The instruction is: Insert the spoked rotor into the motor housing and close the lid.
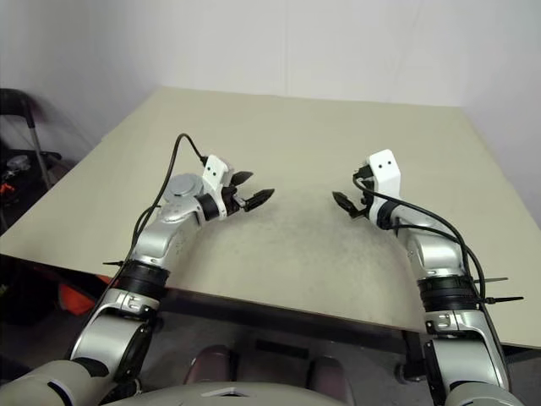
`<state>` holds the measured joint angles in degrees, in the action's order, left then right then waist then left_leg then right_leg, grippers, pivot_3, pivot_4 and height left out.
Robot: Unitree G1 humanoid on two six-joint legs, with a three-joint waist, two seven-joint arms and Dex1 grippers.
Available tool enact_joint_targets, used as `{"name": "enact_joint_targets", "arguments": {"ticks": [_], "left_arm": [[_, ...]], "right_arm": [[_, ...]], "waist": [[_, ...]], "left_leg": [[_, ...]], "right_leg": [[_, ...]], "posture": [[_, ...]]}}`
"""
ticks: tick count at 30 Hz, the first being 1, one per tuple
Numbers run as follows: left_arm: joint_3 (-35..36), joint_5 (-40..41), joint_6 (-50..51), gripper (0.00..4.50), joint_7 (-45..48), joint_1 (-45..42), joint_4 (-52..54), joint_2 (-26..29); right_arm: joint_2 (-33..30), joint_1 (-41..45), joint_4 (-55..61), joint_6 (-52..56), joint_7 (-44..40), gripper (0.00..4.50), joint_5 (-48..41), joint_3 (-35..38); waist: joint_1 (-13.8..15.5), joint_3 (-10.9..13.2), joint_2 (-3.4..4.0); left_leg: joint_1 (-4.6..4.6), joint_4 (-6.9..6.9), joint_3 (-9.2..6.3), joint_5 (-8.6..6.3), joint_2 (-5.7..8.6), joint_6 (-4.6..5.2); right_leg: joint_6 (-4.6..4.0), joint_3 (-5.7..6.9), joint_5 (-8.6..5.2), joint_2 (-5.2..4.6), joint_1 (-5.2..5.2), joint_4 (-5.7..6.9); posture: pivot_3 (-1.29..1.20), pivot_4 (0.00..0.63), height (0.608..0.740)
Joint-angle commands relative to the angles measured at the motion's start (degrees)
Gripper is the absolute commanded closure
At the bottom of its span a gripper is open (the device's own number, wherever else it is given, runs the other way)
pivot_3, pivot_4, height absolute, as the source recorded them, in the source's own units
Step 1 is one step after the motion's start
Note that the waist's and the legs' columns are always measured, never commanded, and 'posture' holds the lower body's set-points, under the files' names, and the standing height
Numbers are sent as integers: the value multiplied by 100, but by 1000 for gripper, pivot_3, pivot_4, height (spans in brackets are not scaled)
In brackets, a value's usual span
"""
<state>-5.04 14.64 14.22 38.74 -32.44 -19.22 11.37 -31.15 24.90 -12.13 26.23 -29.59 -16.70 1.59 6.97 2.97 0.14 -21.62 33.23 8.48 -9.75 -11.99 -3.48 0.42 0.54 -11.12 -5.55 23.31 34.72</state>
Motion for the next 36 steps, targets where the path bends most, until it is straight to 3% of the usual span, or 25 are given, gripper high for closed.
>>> {"name": "enact_joint_targets", "arguments": {"ticks": [1, 36], "left_arm": [[61, -22, 35, 14, -1, -60, 296, 81], [200, -100, -31, 14, -327, -109, 254, -74]], "right_arm": [[-14, 75, 8, -165, -2, 0, 45, 245], [75, 357, -847, -832, 88, 0, 593, 413]], "waist": [[0, 0, 0], [-12, 1, 4]], "left_leg": [[0, 0, 0, -3, 0, 6], [6, 0, 7, -12, 1, 21]], "right_leg": [[0, 0, 0, 0, 0, 0], [-1, 0, -1, 1, 0, -2]], "posture": [[0, 0, 740], [0, 0, 740]]}}
